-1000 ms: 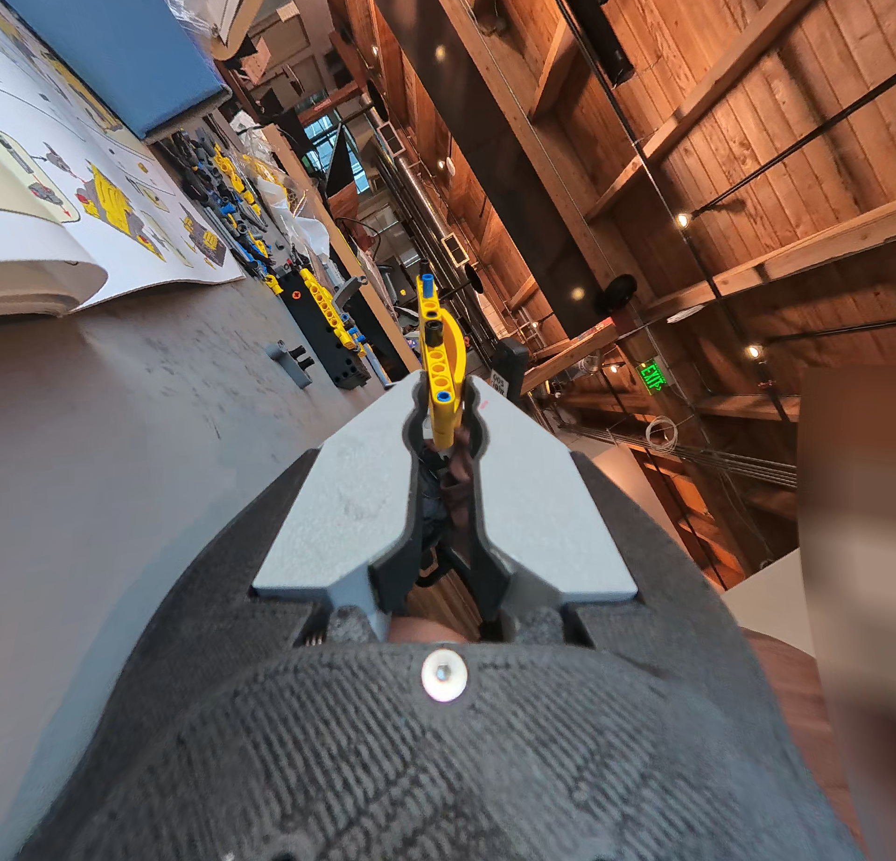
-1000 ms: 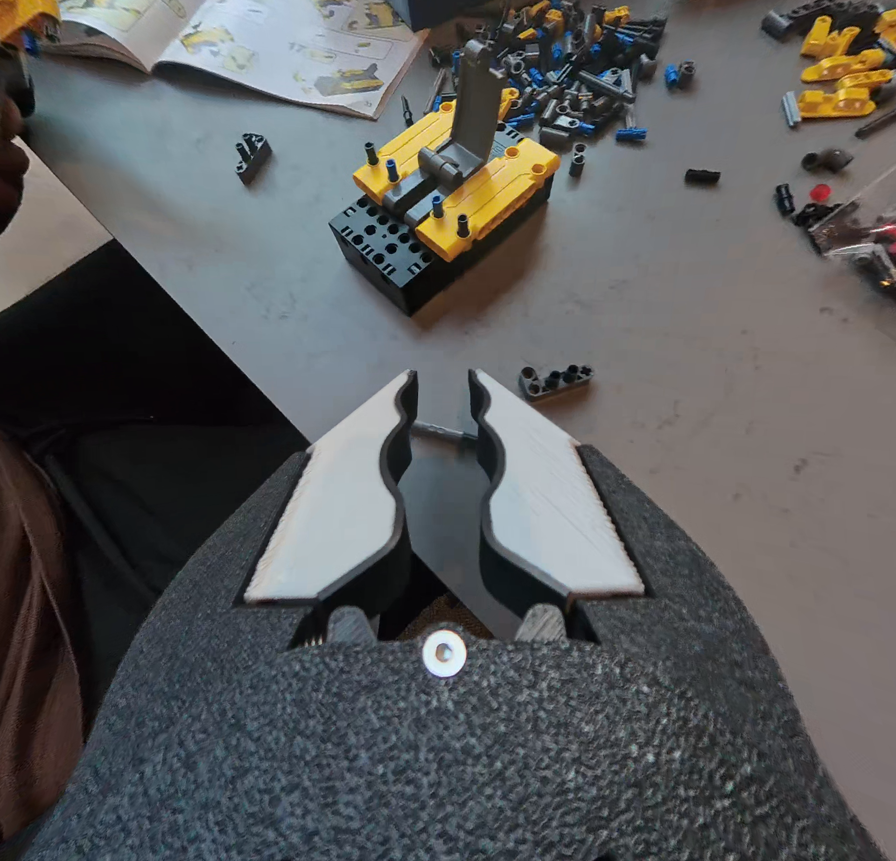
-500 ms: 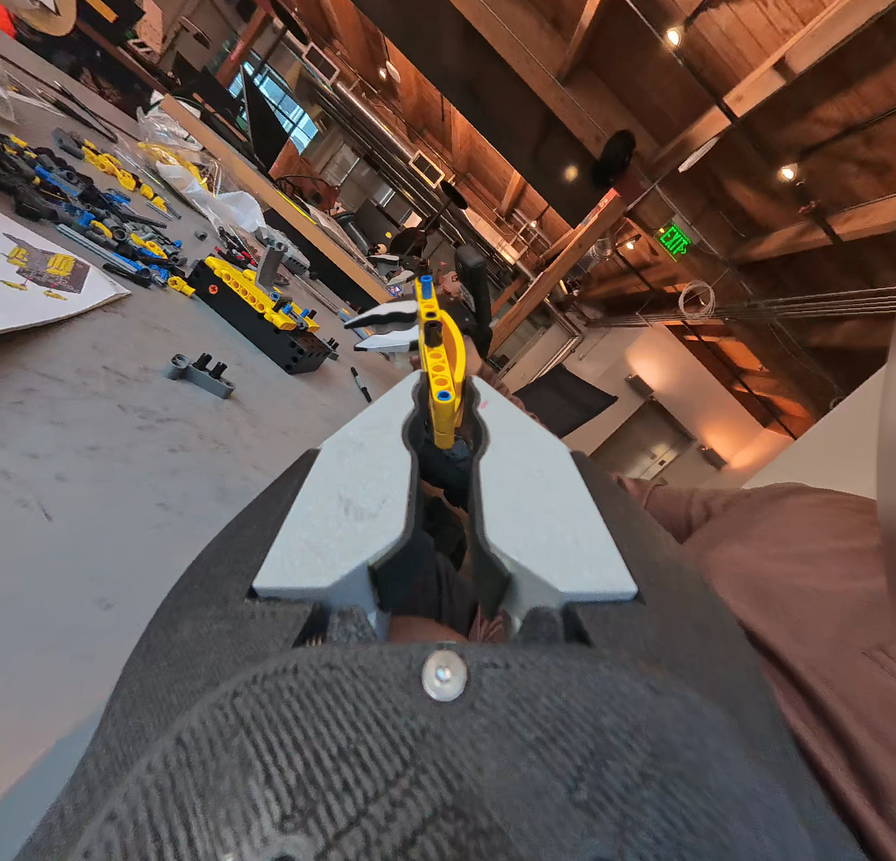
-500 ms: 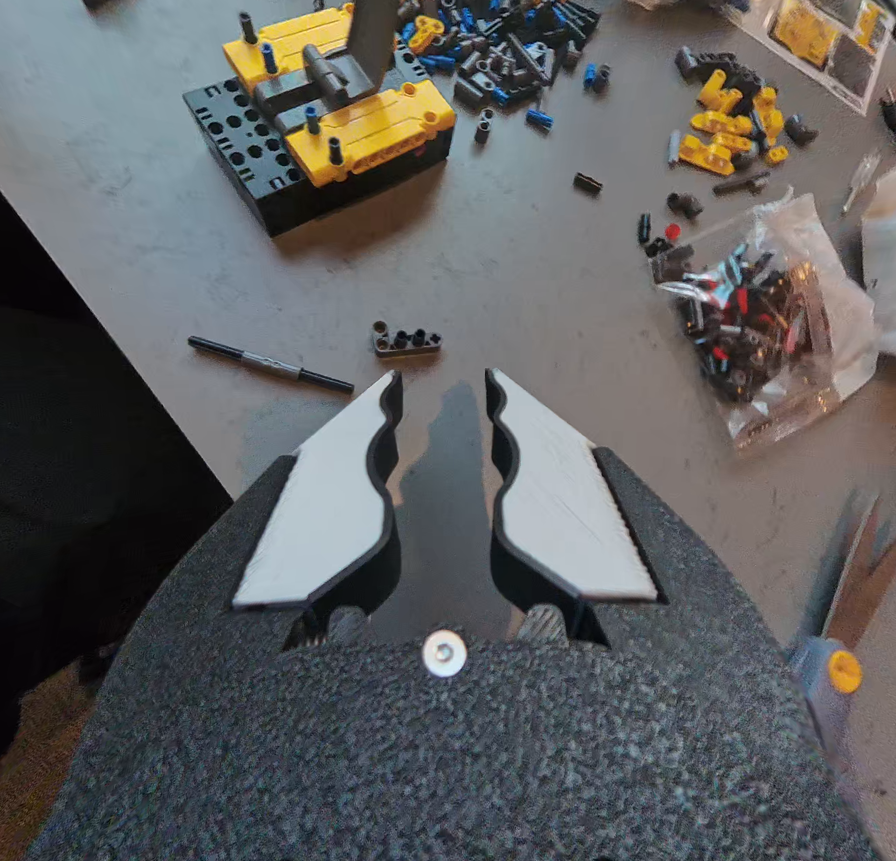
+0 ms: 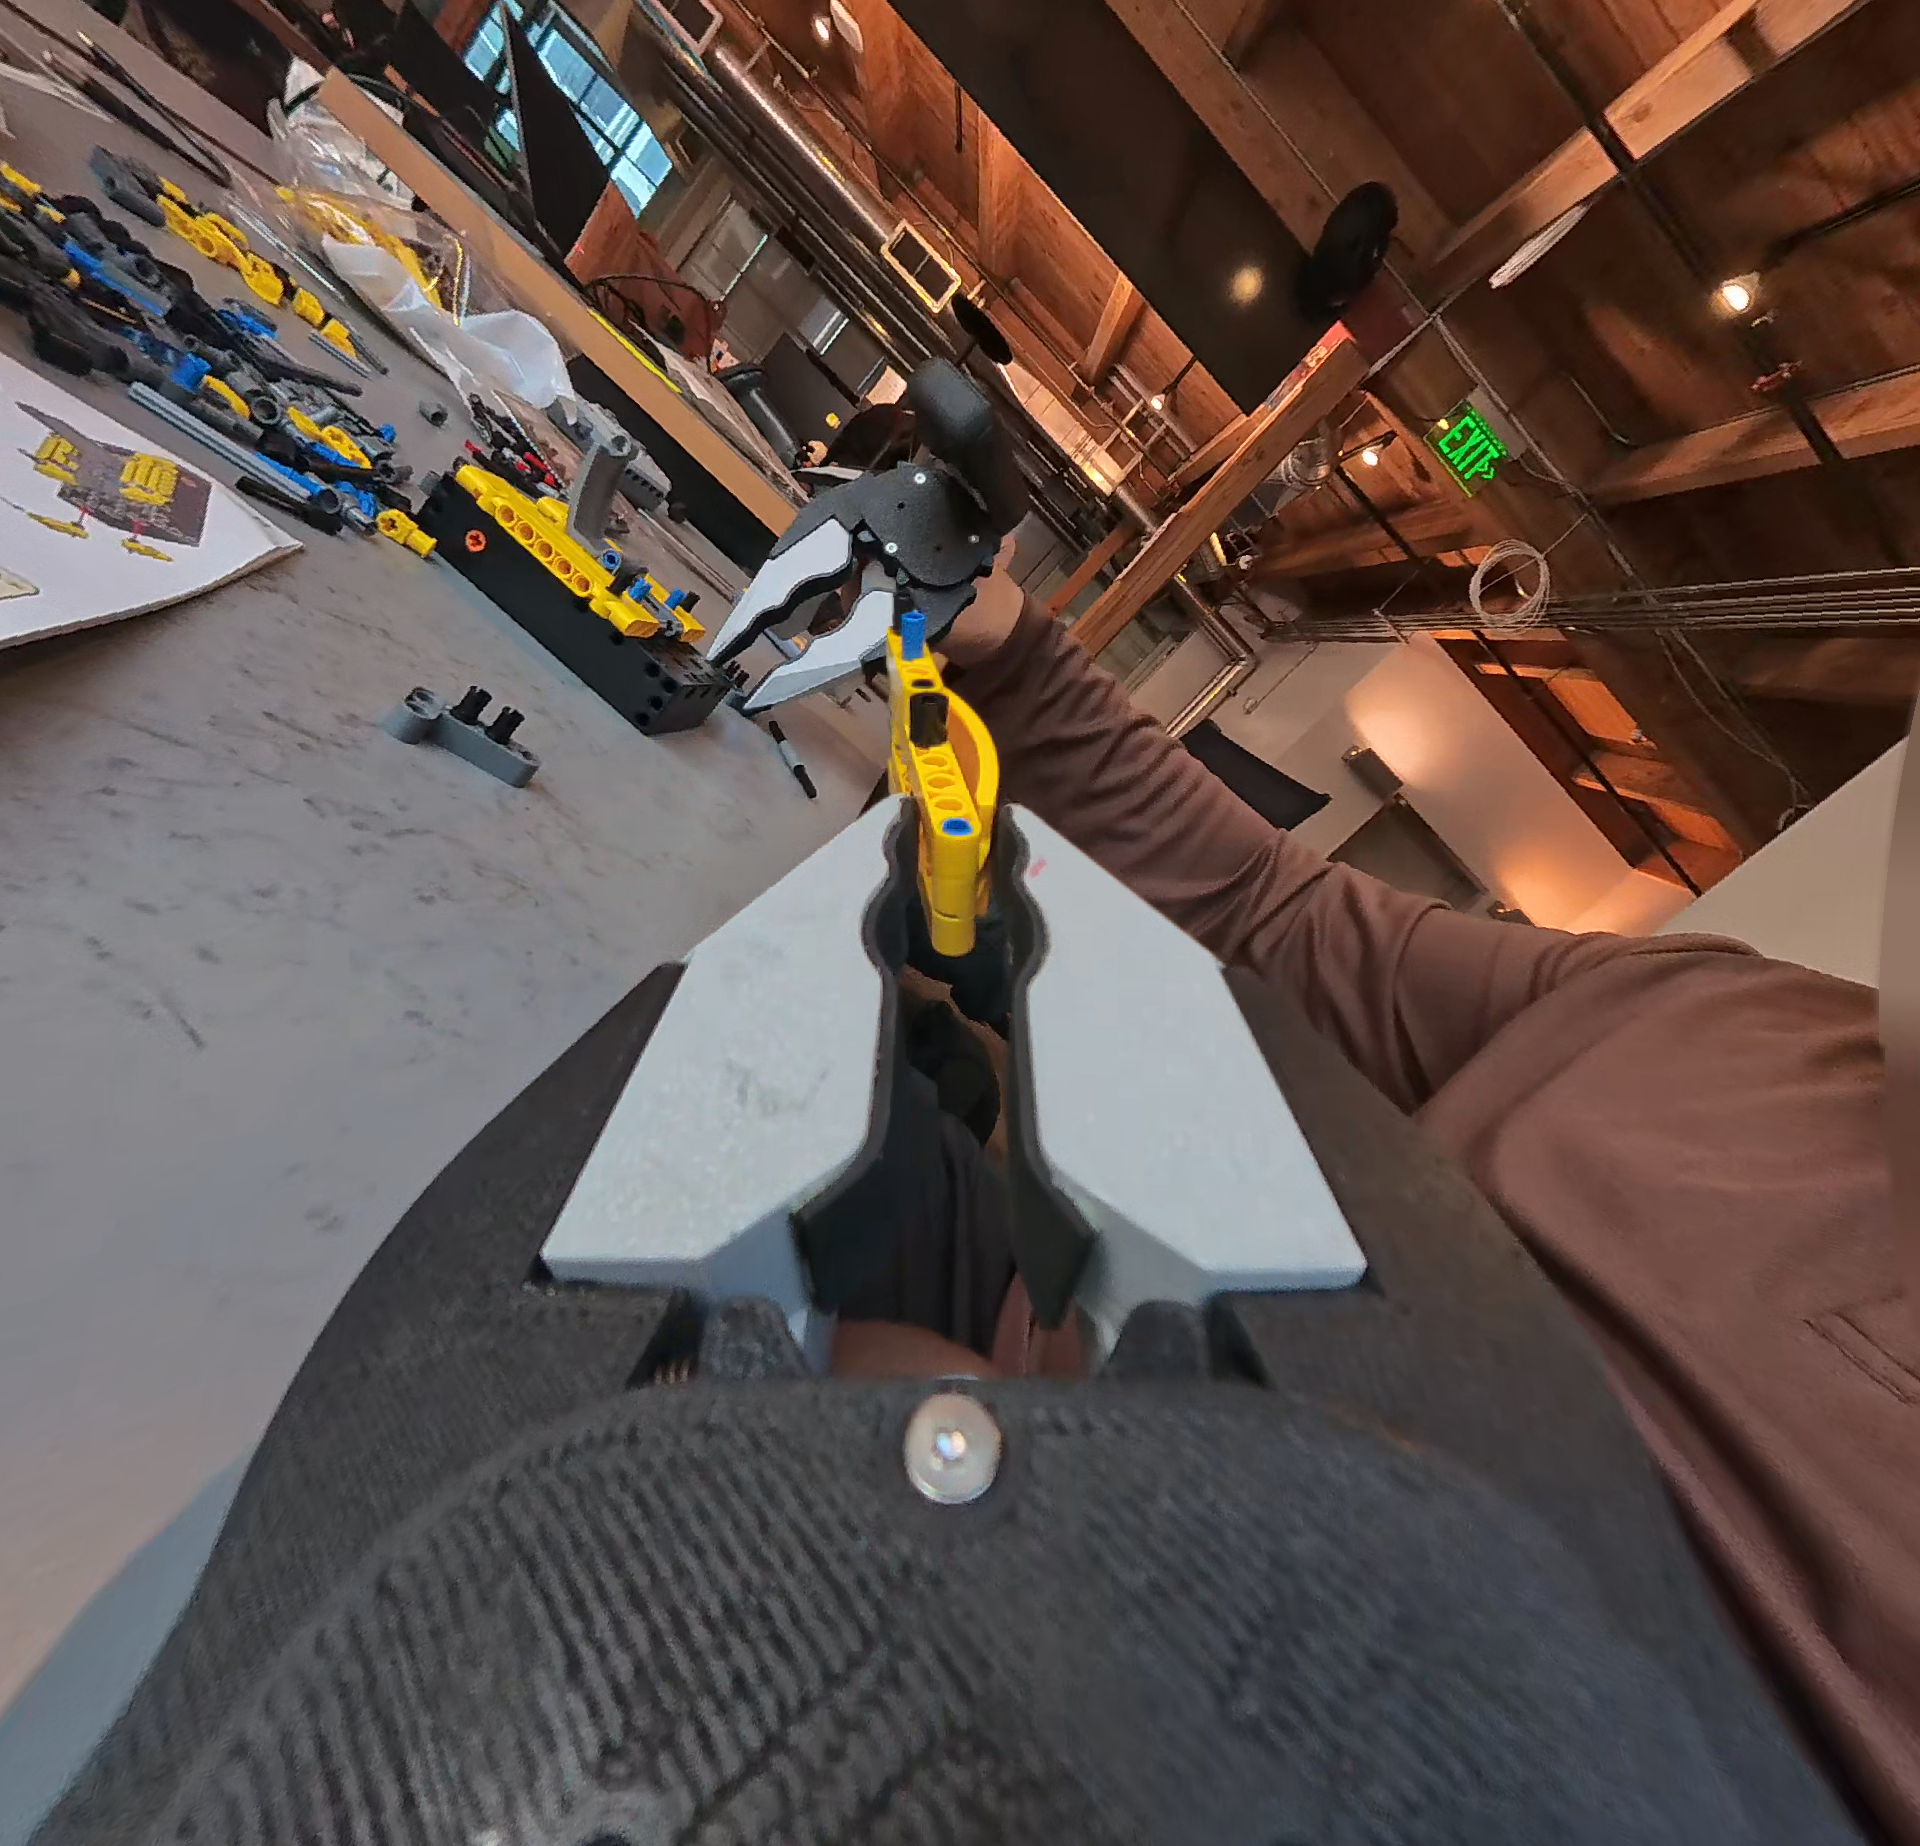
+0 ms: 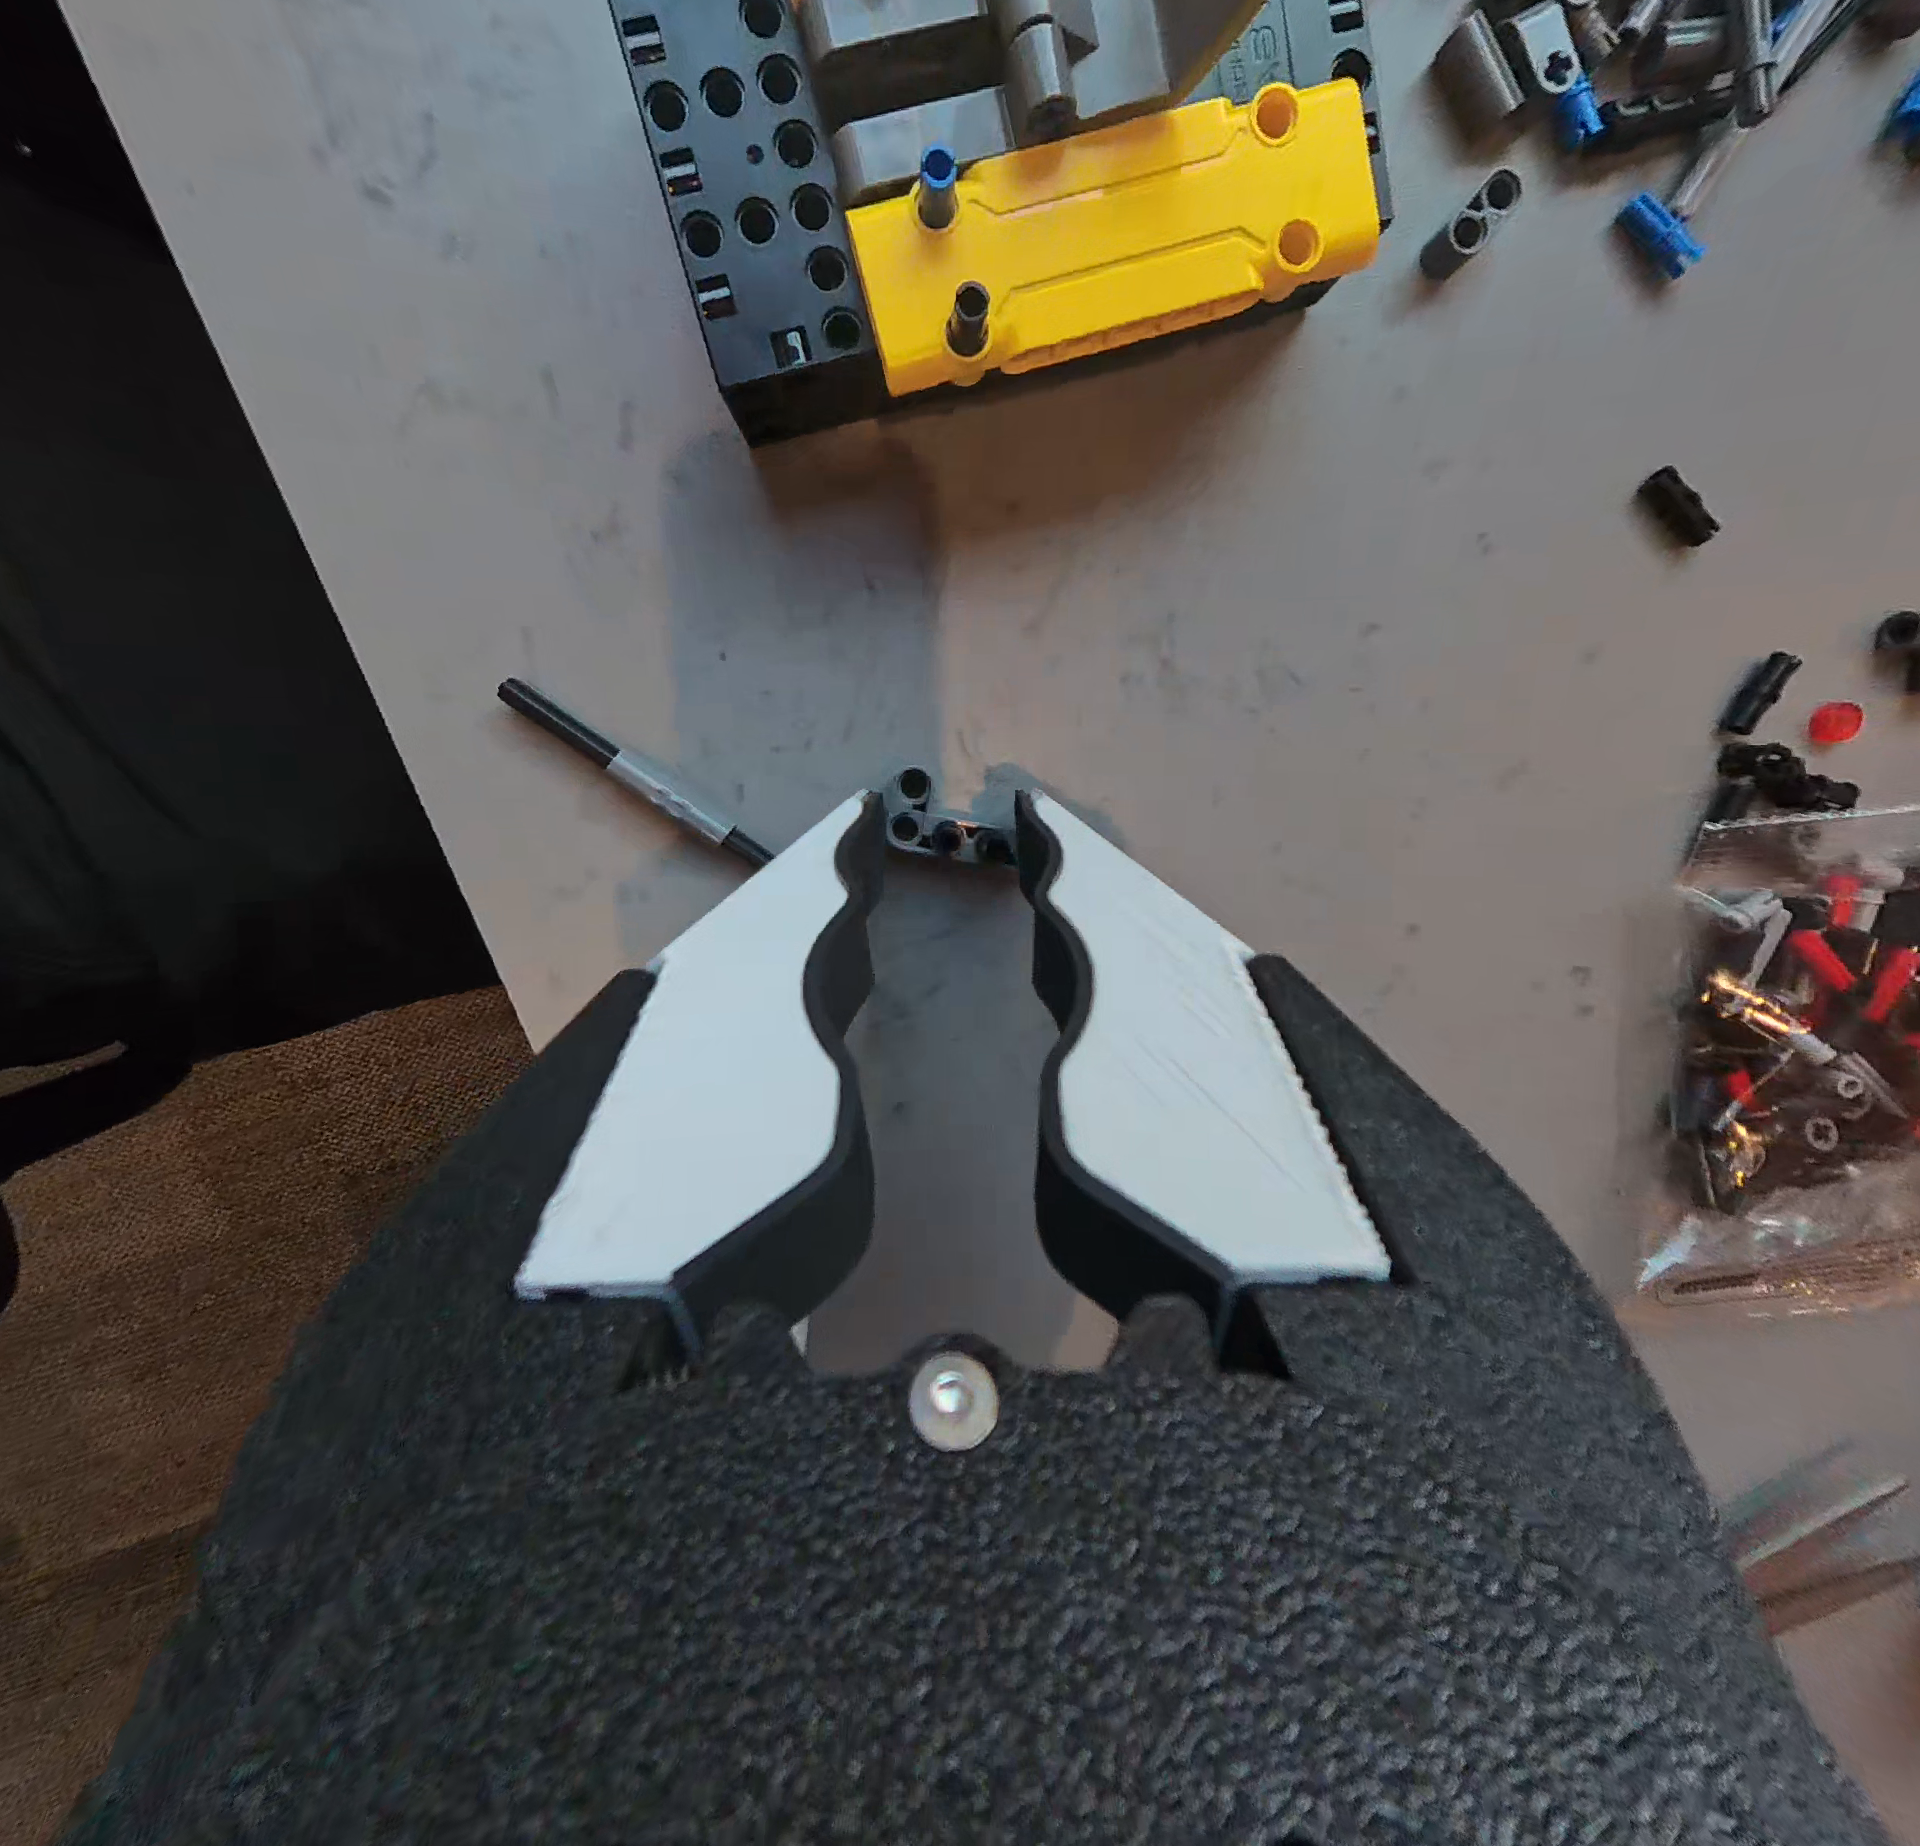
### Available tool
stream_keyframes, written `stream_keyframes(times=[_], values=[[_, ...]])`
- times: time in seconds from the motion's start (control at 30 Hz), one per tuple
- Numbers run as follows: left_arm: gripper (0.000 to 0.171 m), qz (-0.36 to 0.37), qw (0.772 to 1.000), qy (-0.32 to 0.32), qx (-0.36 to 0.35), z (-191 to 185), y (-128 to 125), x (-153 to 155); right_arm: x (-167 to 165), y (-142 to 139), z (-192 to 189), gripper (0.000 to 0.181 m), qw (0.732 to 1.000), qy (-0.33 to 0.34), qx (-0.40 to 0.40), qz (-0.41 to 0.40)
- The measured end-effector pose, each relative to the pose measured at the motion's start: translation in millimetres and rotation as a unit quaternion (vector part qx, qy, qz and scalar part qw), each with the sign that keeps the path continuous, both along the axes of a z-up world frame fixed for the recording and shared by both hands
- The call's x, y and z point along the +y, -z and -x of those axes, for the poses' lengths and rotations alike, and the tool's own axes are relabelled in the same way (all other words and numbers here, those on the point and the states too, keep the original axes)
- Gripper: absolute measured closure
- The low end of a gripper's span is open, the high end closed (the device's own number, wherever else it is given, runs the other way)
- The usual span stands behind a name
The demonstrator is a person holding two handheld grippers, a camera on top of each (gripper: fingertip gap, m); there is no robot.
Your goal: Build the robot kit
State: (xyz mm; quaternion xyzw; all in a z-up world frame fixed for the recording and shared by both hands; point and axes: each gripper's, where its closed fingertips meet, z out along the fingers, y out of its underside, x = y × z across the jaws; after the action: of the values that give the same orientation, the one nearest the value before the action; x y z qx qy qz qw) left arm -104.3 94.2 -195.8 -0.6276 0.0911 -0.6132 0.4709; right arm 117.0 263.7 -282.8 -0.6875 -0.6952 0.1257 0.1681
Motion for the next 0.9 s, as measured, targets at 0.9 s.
stream_keyframes(times=[0.9], values=[[0.161,0.012,1.000,0.006,0.015,-8,9,0,-18,-26,34,0.174,0.995,0.011,0.096,-0.009]])
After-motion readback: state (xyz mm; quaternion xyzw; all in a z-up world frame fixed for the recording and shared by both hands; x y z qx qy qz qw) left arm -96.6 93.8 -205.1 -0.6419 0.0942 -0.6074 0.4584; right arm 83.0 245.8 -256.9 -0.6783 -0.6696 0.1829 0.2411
